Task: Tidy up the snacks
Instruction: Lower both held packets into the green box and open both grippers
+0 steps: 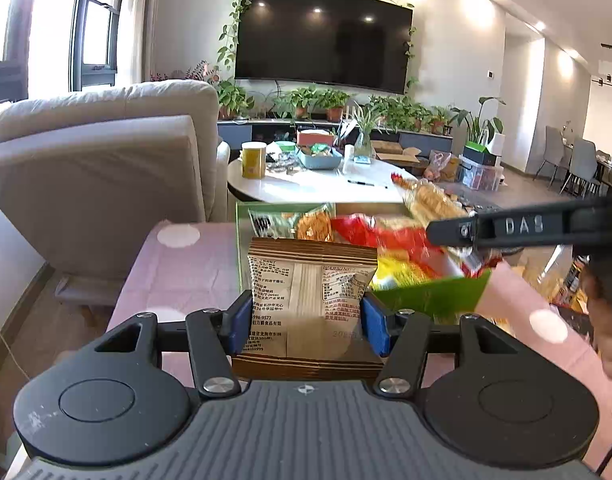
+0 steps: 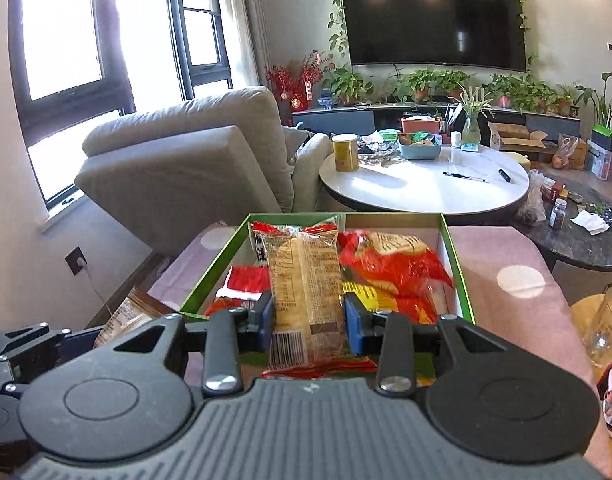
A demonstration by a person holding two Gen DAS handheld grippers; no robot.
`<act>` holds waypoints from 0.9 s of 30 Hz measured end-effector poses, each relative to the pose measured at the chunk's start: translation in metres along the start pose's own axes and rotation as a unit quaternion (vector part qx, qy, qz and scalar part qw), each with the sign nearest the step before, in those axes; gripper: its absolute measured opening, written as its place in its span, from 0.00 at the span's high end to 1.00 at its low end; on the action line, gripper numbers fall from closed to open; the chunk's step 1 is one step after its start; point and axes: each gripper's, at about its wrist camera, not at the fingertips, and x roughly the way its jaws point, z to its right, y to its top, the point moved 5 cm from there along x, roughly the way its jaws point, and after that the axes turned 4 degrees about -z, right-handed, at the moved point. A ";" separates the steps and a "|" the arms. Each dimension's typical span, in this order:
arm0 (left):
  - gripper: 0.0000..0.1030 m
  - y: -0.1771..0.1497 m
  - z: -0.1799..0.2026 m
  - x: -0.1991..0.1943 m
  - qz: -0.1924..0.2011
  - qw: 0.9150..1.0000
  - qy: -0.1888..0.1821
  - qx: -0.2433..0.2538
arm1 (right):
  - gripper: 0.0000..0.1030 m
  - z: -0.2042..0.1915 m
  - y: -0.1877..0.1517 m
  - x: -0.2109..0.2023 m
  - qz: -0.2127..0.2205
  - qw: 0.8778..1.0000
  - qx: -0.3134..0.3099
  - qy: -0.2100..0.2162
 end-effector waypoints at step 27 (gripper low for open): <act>0.49 0.029 -0.016 0.082 -0.025 0.999 0.022 -0.013 | 0.36 0.012 0.023 0.088 -0.011 0.998 0.048 0.046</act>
